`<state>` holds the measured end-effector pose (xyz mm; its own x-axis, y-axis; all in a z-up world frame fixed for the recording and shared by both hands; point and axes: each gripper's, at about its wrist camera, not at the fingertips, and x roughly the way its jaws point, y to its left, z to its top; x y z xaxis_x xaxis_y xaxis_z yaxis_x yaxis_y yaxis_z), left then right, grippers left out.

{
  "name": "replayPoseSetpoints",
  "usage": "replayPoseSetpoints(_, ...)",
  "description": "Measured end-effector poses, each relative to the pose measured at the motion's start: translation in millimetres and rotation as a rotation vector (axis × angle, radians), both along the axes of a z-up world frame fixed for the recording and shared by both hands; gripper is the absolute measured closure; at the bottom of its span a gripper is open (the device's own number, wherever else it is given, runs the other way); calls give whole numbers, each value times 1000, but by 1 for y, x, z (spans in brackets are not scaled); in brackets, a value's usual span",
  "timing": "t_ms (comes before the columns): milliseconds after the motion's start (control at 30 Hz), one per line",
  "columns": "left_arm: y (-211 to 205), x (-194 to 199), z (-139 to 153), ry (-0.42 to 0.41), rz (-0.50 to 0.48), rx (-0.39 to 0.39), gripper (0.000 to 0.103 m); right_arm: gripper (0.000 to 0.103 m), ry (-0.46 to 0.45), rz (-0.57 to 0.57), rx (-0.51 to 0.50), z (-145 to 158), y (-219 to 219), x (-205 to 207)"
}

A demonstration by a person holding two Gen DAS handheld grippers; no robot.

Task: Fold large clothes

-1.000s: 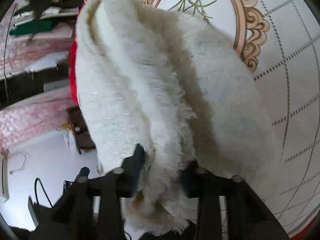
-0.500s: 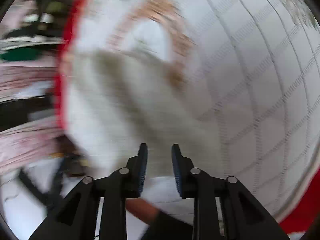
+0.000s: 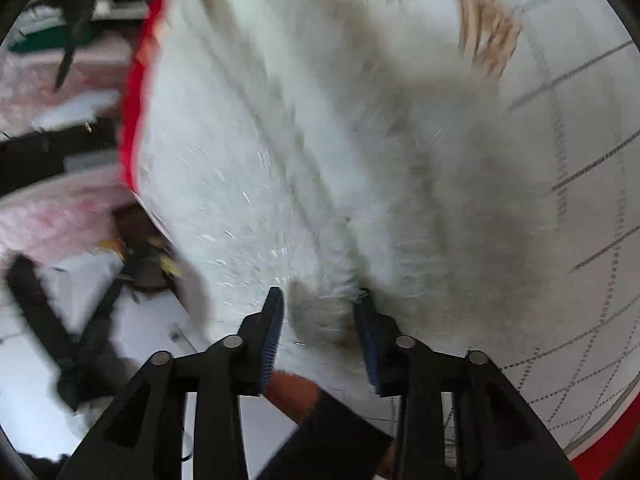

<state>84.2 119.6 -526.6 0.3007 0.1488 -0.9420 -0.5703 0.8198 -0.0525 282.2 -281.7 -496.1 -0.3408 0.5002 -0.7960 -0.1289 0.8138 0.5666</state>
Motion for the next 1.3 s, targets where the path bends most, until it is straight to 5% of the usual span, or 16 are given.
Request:
replayPoseSetpoints(33, 5, 2, -1, -18, 8, -27, 13, 2, -57, -20, 10, 13, -12, 9)
replayPoseSetpoints(67, 11, 6, -5, -45, 11, -79, 13, 0, -104, -32, 14, 21, -22, 15)
replayPoseSetpoints(100, 17, 11, -11, -70, 8, -131, 13, 0, -202, -54, 13, 32, -32, 26)
replayPoseSetpoints(167, 25, 20, -23, -105, -1, -221, 13, 0, -261, -51, 14, 29, -41, 45)
replayPoseSetpoints(300, 31, 42, -49, -157, -45, -377, 13, 0, -109, -56, 95, -29, -42, 75)
replayPoseSetpoints(400, 31, 56, -62, -165, -66, -427, 11, 0, 114, -22, 215, -88, -18, 80)
replayPoseSetpoints(600, 44, 63, -63, -154, -100, -395, 11, 0, 205, 12, 470, -55, 0, 56)
replayPoseSetpoints(800, 40, 74, -69, -106, -174, -389, 5, 0, 246, -124, 398, -75, -23, 49)
replayPoseSetpoints(900, 44, 80, -73, -115, -196, -419, 5, 0, 192, -87, 356, -65, -12, 45)
replayPoseSetpoints(1033, 51, 85, -77, -94, -245, -488, 5, 0, 116, 2, 169, -83, 28, 48)
replayPoseSetpoints(1133, 60, 90, -76, -70, -302, -527, 5, 6, 171, -165, 178, -85, 24, 39)
replayPoseSetpoints(1233, 72, 96, -77, -46, -373, -562, 5, 8, 273, -340, 317, -77, 11, 14)
replayPoseSetpoints(1300, 72, 101, -79, -28, -433, -580, 4, 8, 272, -363, 278, -84, -3, 1)
